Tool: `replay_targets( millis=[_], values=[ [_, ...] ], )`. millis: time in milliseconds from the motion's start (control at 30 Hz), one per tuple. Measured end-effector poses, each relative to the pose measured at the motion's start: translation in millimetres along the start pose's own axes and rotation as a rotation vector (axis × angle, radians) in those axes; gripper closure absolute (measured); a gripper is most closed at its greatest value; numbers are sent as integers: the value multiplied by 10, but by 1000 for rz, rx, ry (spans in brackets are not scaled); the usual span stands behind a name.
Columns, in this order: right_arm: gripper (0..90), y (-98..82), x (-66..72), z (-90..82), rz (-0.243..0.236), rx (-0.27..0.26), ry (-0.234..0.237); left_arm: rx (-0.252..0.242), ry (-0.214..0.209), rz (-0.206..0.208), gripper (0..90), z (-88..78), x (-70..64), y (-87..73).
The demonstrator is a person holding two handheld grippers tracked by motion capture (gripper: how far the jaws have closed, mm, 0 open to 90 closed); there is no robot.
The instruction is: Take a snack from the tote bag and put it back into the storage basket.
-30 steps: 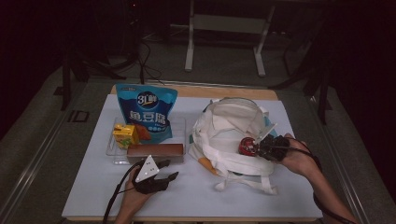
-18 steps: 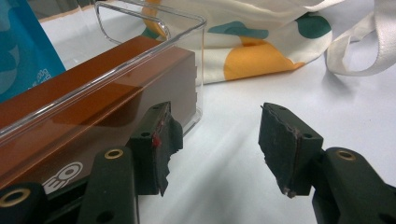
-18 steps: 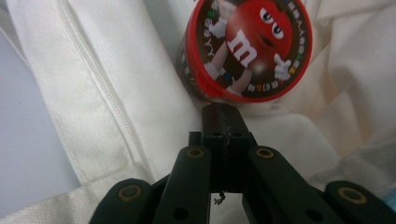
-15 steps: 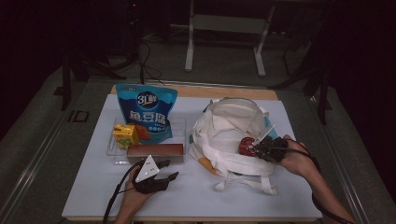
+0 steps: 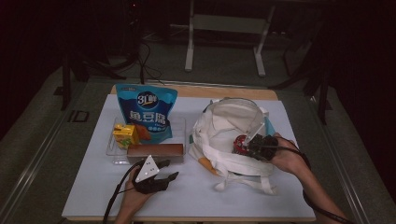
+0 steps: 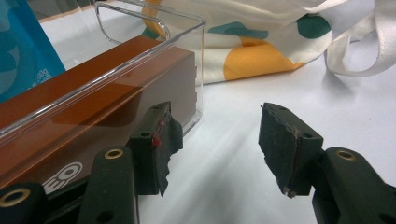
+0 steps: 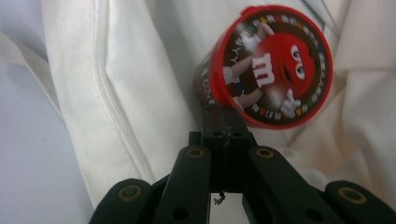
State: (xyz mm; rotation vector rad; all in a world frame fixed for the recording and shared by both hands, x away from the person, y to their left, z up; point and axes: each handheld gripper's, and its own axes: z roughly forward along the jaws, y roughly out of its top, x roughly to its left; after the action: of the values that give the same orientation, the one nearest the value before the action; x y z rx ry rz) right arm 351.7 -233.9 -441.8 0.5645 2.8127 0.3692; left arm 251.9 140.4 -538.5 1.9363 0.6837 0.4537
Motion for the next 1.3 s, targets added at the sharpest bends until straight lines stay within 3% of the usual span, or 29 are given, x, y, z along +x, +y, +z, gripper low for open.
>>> replay_targets(
  millis=[300,400,533,667,800,1033,1300],
  values=[
    [893,166,16,-23,-15,-32,13,0,-1,0,452,0,0,0],
    [795,212,-9,-91,-24,-46,12,0,-1,0,452,0,0,0],
    [660,245,-77,-143,-28,-40,-22,2,-2,2,452,-1,-1,0],
    [554,246,-158,-119,-16,-20,-20,2,-2,2,452,-1,1,0],
    [510,248,-200,-94,-6,-12,-22,2,-2,2,452,0,1,0],
    [293,285,-258,-4,-4,26,-33,2,-3,3,451,0,0,0],
    [231,322,-265,101,-12,63,-3,3,-3,3,448,1,0,0]
  ],
)
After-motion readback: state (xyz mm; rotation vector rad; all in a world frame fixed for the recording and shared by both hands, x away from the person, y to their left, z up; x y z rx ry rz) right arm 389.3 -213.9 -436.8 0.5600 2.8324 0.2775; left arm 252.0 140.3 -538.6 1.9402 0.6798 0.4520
